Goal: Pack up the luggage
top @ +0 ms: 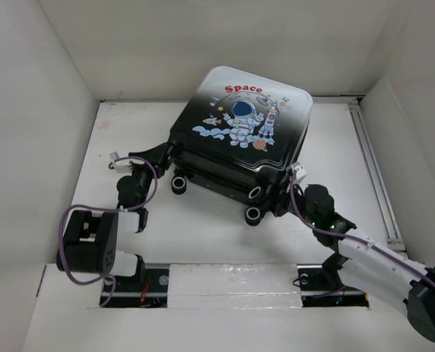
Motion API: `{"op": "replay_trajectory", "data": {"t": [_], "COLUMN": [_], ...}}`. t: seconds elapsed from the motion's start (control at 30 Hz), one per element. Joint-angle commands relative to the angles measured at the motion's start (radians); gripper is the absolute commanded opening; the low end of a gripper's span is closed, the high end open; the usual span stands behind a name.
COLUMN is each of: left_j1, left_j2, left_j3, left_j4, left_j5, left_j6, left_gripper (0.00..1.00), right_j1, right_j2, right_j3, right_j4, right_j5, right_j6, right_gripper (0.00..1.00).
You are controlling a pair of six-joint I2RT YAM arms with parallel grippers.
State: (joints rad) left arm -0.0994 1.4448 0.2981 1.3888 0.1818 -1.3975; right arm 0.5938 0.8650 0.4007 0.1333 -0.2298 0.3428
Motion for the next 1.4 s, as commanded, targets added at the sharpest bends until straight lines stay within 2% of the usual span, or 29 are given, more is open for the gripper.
{"op": "replay_trajectory", "data": {"t": [0.0, 0.03, 0.07, 0.13, 0.27, 0.3, 0.33, 0.37, 0.43, 0.47, 0.5, 0.6, 0.7, 0.77, 0.97, 1.07, 1.1, 1.37], "left_j1": [-0.089, -0.089, -0.089, -0.111, -0.168, -0.186, -0.197, -0.216, -0.243, -0.267, -0.279, -0.316, -0.316, -0.329, -0.47, -0.494, -0.509, -0.56], "left_j2": [-0.107, -0.133, -0.158, -0.224, -0.288, -0.288, -0.297, -0.297, -0.297, -0.297, -0.282, -0.238, -0.195, -0.184, -0.129, -0.084, -0.074, -0.078], "left_j3": [-0.126, -0.126, -0.135, -0.136, -0.126, -0.126, -0.117, -0.117, -0.094, -0.094, -0.082, -0.054, -0.054, -0.054, -0.017, 0.007, 0.016, 0.027], "left_j4": [0.104, 0.07, 0.028, -0.045, -0.122, -0.122, -0.122, -0.132, -0.132, -0.142, -0.142, -0.105, -0.051, -0.042, -0.036, 0.002, 0.015, 0.061], "left_j5": [0.159, 0.15, 0.14, 0.122, 0.048, 0.038, 0.038, 0.025, 0.004, 0.004, -0.011, -0.012, 0.021, 0.021, -0.004, 0.028, 0.048, 0.084], "left_j6": [0.075, 0.087, 0.088, 0.098, 0.121, 0.121, 0.121, 0.121, 0.132, 0.132, 0.132, 0.144, 0.135, 0.124, 0.158, 0.149, 0.149, 0.107], "left_gripper": [0.0, 0.0, 0.0, 0.0, 0.0, 0.0, 0.0, 0.0, 0.0, 0.0, 0.0, 0.0, 0.0, 0.0, 0.0, 0.0, 0.0, 0.0], "right_j1": [0.078, 0.115, 0.223, 0.337, 0.559, 0.643, 0.675, 0.702, 0.771, 0.787, 0.787, 0.787, 0.744, 0.735, 0.655, 0.548, 0.526, 0.526], "right_j2": [-0.02, -0.02, -0.011, 0.023, 0.155, 0.204, 0.262, 0.405, 0.568, 0.729, 0.797, 0.923, 0.892, 0.847, 0.669, 0.673, 0.693, 0.905], "right_j3": [-0.167, -0.199, -0.259, -0.304, -0.246, -0.226, -0.186, -0.166, -0.073, -0.033, -0.002, 0.044, 0.035, 0.035, 0.078, 0.136, 0.145, 0.179], "right_j4": [0.458, 0.524, 0.555, 0.615, 0.62, 0.63, 0.658, 0.696, 0.821, 0.842, 0.923, 1.017, 1.049, 0.964, 0.755, 0.684, 0.728, 1.015], "right_j5": [0.059, 0.102, 0.244, 0.43, 0.856, 1.039, 1.107, 1.171, 1.327, 1.366, 1.367, 1.246, 1.156, 1.156, 1.156, 0.953, 0.841, 0.441], "right_j6": [0.085, 0.102, 0.102, 0.087, 0.076, 0.076, 0.076, 0.067, 0.02, -0.002, -0.052, -0.067, -0.067, -0.056, -0.111, -0.096, -0.106, -0.125], "right_gripper": [0.0, 0.0, 0.0, 0.0, 0.0, 0.0, 0.0, 0.0, 0.0, 0.0, 0.0, 0.0, 0.0, 0.0, 0.0, 0.0, 0.0, 0.0]}}
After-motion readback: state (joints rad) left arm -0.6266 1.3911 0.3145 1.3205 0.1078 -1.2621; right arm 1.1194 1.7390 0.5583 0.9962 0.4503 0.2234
